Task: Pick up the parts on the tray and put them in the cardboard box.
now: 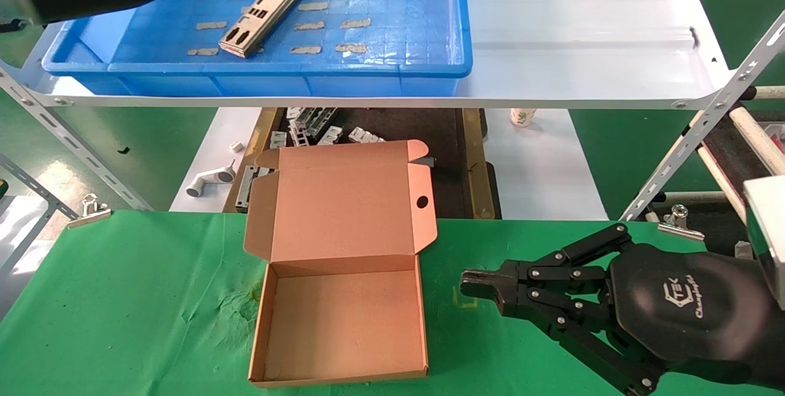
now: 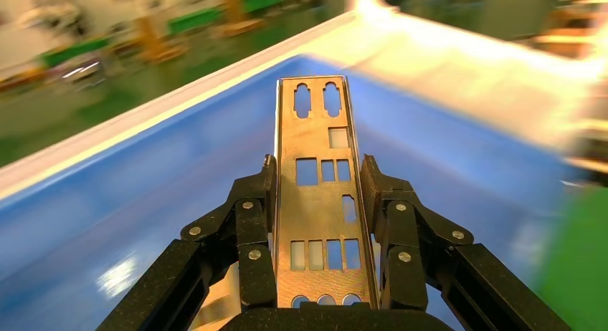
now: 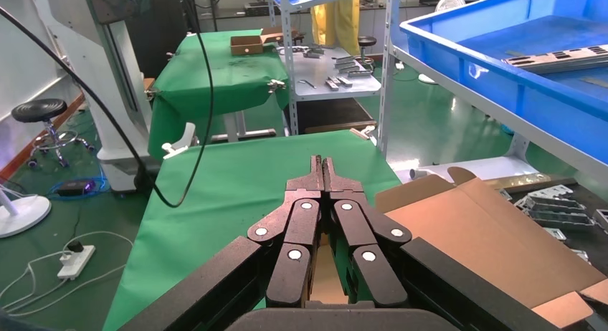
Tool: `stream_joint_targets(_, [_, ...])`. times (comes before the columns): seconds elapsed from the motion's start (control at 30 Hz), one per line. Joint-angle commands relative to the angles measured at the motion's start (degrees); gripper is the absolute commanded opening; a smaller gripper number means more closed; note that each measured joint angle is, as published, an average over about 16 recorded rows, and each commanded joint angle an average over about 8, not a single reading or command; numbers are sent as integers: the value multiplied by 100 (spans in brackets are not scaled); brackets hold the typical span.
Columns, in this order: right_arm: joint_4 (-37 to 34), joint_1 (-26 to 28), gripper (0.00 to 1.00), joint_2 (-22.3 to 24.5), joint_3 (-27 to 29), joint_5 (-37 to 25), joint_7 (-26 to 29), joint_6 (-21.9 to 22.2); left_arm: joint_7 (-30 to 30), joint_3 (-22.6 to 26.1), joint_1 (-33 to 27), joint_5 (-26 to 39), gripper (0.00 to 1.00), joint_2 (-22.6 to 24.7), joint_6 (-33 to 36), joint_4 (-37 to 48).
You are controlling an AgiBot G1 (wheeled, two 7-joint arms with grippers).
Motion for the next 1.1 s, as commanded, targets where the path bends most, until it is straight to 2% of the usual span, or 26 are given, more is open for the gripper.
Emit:
stream_joint_targets(0.03, [0, 0, 0, 0, 0, 0, 0, 0, 48, -14, -40, -38, 0, -125, 563, -61])
stream_joint_targets(0.23, [0, 0, 0, 0, -1, 1, -1, 0, 336, 27, -29, -89, 0, -390, 1506, -296])
stream_joint_targets(0.53, [0, 1, 0, 1, -2, 2, -1, 1, 508, 465, 465, -347, 0, -764, 1648, -1540])
stream_joint_targets(0.87, [0, 1, 0, 1, -4, 3, -2, 2, 275, 1448, 1370, -1231, 0, -1429, 1623, -3462])
stream_joint_targets(1.1, [0, 1, 0, 2, -5, 3, -2, 2, 297, 2465, 1764, -1398, 0, -1604, 1606, -4244])
